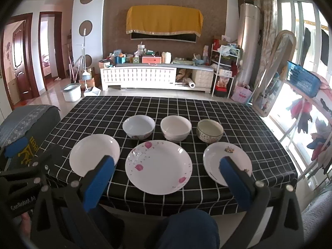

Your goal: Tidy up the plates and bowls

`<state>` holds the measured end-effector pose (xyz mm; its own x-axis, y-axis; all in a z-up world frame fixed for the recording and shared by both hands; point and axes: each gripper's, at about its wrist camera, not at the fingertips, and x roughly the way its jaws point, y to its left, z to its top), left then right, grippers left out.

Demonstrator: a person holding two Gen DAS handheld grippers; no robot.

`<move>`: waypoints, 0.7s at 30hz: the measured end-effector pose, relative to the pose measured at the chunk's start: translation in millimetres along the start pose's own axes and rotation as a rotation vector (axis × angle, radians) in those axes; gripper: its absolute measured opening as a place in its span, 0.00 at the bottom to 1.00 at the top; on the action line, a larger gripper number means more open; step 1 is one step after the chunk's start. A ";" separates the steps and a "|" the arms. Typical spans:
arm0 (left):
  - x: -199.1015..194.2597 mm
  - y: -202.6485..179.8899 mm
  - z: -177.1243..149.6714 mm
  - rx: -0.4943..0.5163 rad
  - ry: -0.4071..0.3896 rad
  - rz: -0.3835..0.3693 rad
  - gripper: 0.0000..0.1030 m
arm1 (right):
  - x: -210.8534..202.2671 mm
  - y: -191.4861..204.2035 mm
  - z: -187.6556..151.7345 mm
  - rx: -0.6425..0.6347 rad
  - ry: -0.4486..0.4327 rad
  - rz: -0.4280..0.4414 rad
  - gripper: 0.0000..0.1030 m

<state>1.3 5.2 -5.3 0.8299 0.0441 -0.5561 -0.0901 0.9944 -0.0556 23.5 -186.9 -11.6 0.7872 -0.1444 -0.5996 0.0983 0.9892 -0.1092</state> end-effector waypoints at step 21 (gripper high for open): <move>-5.9 -2.2 5.4 0.015 -0.016 0.008 1.00 | -4.6 -0.4 5.2 0.000 0.003 0.007 1.00</move>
<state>-0.5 3.3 2.6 0.8378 0.0538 -0.5433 -0.0891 0.9953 -0.0389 23.0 -186.5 -4.7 0.7857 -0.1379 -0.6030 0.0929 0.9901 -0.1055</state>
